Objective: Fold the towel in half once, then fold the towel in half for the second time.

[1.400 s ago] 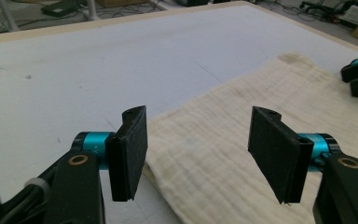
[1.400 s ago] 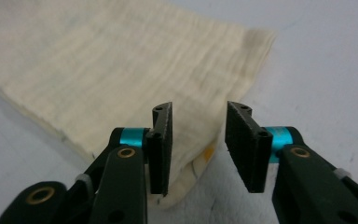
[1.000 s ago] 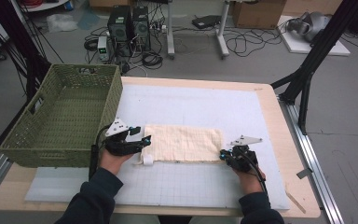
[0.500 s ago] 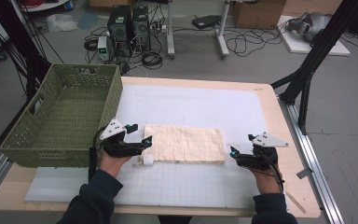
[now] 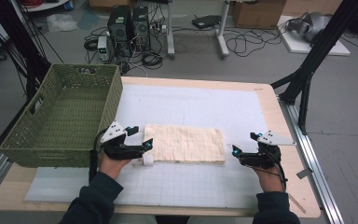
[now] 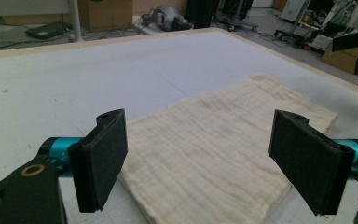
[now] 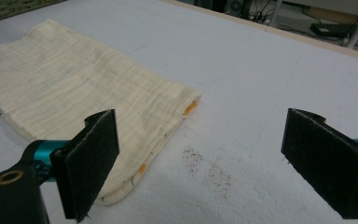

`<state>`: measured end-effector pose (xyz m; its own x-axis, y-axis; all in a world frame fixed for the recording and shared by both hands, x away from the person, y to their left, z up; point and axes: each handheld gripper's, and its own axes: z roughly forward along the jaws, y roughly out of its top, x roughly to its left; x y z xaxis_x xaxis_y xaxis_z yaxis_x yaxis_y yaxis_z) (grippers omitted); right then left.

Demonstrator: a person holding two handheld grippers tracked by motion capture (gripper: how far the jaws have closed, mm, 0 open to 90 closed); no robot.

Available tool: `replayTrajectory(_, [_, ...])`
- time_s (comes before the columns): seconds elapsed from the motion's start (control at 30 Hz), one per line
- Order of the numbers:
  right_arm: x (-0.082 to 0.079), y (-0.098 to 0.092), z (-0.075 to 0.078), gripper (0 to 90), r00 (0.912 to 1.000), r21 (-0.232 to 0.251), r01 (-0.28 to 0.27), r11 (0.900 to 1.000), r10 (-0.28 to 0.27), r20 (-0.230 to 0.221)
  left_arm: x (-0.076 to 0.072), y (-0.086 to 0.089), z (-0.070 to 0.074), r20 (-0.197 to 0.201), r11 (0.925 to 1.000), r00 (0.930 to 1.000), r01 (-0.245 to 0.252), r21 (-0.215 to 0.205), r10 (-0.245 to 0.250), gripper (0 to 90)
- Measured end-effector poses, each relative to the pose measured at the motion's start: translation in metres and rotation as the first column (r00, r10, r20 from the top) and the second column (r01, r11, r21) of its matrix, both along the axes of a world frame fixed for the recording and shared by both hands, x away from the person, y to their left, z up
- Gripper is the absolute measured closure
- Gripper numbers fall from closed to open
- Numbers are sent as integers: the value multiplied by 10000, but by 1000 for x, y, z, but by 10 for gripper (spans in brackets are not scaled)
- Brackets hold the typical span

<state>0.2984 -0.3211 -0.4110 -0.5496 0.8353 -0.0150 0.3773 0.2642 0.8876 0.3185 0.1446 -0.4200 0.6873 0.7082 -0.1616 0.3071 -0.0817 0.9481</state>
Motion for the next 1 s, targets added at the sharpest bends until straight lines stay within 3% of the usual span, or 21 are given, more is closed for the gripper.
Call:
replayTrajectory(0.2, [-3,-1,1,104,9999,92,113,9999,-114,54,2,0,0,-8,9999,9999,-122,102,122,198])
replayTrajectory(0.43, [-3,1,-2,104,9999,-300,107,9995,-106,11,4,1,-2,-186,9994,9994,-305,143,307,202])
replayTrajectory(0.63, [-1,1,-4,104,9997,-110,160,9998,-162,-183,8,1,-4,-336,9990,9985,-429,138,434,204])
replayTrajectory(0.93, [-2,-1,-5,104,9997,12,100,9999,-100,-210,29,-8,9,-641,9989,9971,-405,237,420,242])
replayTrajectory(1.0, [-1,-1,-5,104,9998,-67,68,10000,-70,-209,40,-13,11,-668,9970,9961,-540,553,576,245])
